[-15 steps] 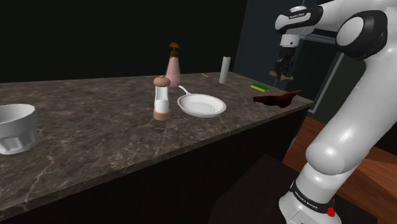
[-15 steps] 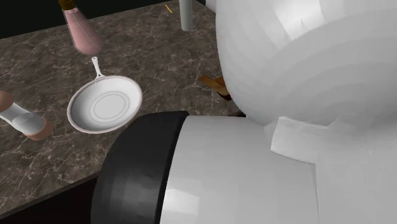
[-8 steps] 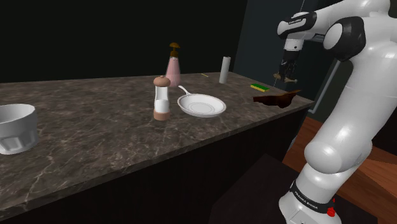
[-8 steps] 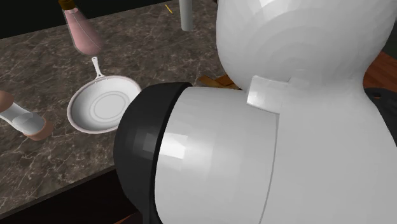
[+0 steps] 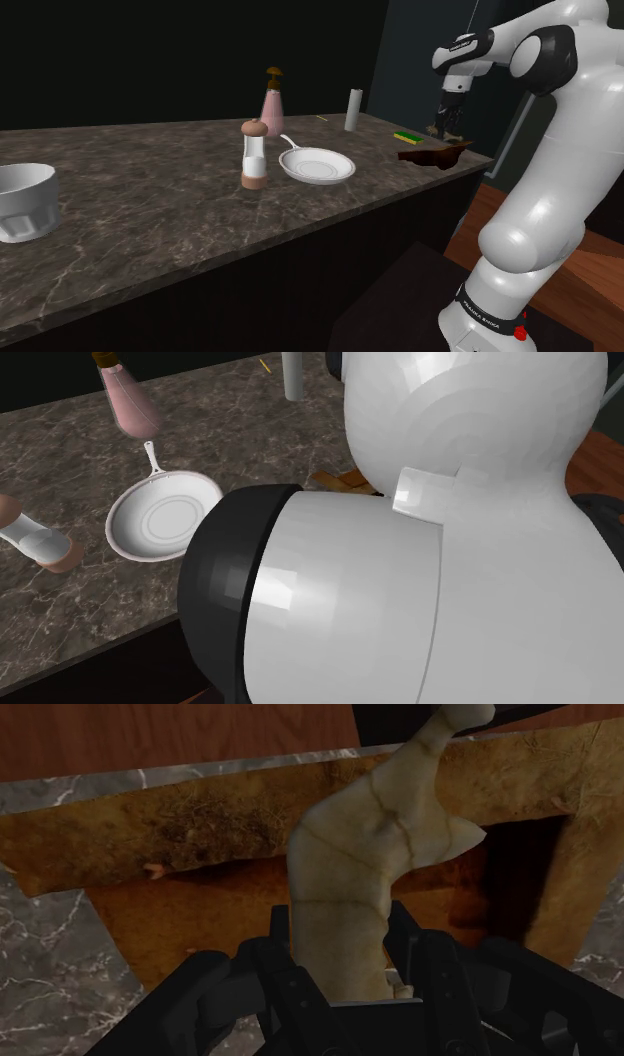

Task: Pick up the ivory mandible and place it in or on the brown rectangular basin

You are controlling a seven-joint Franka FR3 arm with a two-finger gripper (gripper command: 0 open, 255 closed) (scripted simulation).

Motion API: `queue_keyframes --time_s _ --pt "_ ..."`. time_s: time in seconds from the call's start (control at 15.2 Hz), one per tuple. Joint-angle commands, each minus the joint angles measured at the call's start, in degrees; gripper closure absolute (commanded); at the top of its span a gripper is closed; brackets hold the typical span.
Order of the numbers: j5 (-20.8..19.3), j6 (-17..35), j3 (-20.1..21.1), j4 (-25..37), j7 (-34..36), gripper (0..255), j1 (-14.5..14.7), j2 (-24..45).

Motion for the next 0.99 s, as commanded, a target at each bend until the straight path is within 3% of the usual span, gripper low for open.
queue_keyframes --time_s 0.0,0.46,0.53,0.86,0.92 --pt "0.02 0.93 0.01 -0.87 0.06 255 0.00 0.05" --pt "0.03 0.93 0.01 -0.85 0.06 255 0.00 0.06" --pt "0.03 0.93 0.01 -0.85 0.06 0 0.00 0.06" --pt "0.03 0.93 0.01 -0.86 0.06 0 0.00 0.06" --pt "0.12 -1.02 0.04 1.19 -0.01 0 0.03 0.18"
